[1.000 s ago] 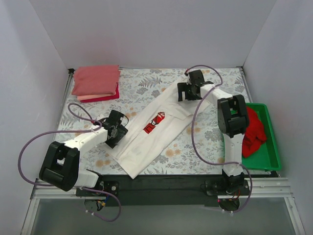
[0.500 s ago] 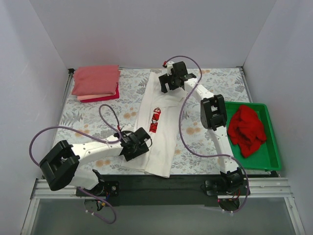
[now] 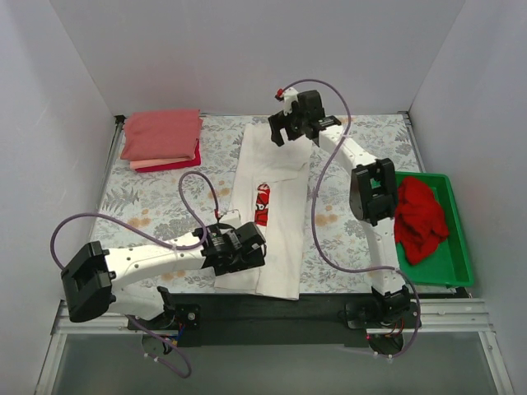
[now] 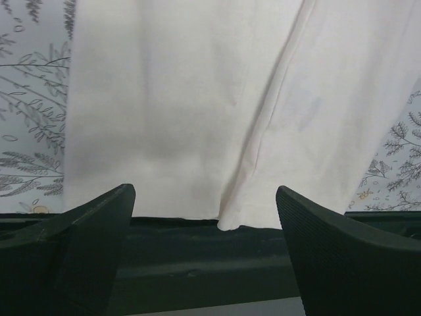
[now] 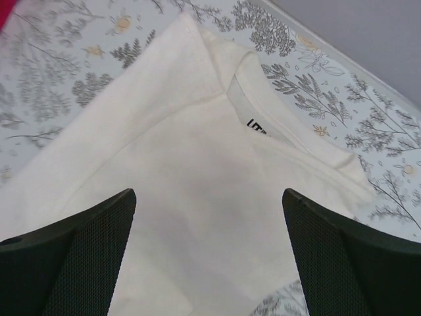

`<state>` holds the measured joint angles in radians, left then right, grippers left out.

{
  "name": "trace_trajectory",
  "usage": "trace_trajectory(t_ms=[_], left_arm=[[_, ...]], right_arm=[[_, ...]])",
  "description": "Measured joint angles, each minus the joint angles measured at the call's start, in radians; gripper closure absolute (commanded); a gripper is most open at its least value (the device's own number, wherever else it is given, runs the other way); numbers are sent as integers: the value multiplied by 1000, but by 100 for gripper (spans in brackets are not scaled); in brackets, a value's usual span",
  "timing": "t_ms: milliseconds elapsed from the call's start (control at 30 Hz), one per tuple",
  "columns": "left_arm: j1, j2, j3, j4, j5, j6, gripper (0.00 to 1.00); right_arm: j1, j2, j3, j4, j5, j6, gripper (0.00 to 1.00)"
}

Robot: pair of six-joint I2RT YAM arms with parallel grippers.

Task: Fold and stack the t-shirts
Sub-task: Fold the tshirt

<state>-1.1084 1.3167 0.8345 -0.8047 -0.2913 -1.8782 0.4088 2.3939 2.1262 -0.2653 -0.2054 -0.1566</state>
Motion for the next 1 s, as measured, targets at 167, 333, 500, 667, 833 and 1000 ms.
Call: trace_trajectory(t_ms=[167, 333, 500, 667, 833, 1000], left_arm=[[13, -92, -8, -111, -65, -68, 8], [104, -196, -137, -132, -50, -93, 6], [193, -339, -283, -105, 10, -89, 7], [202, -397, -356, -8, 95, -52, 30], [203, -349, -376, 66, 159, -23, 53], [204, -341, -380, 76, 174, -24, 58]], right_arm=[[-2, -367, -286, 11, -25, 79, 2], [18, -670, -608, 64, -78, 159, 2], [122, -853, -978, 57, -25, 228, 2], [270, -1051, -1303, 39, 85, 335, 5], [384, -1272, -1494, 38, 124, 461, 5], [545, -1385, -1568, 29, 151, 589, 6]])
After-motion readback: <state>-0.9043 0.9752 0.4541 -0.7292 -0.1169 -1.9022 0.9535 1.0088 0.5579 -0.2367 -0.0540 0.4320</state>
